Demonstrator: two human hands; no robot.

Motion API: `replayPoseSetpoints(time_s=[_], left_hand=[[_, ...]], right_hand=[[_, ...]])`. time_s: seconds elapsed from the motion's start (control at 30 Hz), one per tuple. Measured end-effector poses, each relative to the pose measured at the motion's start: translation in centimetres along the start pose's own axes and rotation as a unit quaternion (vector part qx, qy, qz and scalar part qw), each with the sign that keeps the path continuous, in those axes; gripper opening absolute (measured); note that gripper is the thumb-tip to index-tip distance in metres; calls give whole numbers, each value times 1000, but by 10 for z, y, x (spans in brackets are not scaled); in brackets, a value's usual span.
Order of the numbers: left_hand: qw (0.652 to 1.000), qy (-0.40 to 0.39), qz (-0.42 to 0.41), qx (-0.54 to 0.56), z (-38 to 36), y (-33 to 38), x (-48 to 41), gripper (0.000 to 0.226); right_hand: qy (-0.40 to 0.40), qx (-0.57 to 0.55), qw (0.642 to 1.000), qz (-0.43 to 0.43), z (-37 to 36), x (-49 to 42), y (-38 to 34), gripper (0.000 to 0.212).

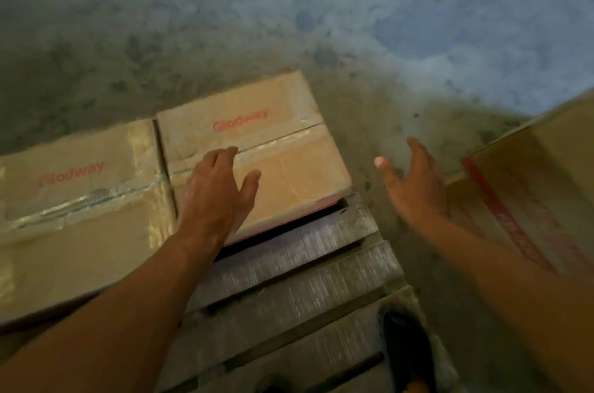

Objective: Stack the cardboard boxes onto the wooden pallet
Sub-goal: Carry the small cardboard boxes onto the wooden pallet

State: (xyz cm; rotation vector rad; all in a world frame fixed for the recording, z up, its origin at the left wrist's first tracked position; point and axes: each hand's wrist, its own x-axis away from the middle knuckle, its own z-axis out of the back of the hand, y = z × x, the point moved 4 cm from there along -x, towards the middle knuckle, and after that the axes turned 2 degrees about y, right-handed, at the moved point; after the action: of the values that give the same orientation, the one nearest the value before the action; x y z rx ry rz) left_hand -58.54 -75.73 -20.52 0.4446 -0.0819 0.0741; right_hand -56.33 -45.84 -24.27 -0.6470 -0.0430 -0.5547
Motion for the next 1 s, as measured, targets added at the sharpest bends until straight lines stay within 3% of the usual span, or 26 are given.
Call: replayPoseSetpoints(time_s=[0.17, 0.33, 0.53, 0.67, 0.83, 0.93, 1.0], left_hand=[[993, -31, -116, 2, -2, 104, -20, 58], [976, -85, -199, 20, -50, 213, -7, 56], [953, -144, -266, 26, -133, 332, 23, 58], [952, -156, -259, 44, -183, 393, 25, 69], [961, -149, -230, 26, -229, 439, -5, 88], [966, -181, -182, 36, -253, 449, -25, 97], [962, -220, -144, 73, -269, 450, -32, 92]], right_hand=[[106, -4, 992, -75, 97, 9, 64, 72], [213, 3, 964, -159, 181, 27, 155, 67], [225, -60, 922, -308, 229, 49, 270, 68], [215, -120, 890, -384, 229, 55, 322, 61], [156, -222, 847, -457, 206, 43, 354, 70], [182, -275, 816, -475, 201, 27, 360, 74], [217, -299, 792, -486, 198, 21, 362, 74]])
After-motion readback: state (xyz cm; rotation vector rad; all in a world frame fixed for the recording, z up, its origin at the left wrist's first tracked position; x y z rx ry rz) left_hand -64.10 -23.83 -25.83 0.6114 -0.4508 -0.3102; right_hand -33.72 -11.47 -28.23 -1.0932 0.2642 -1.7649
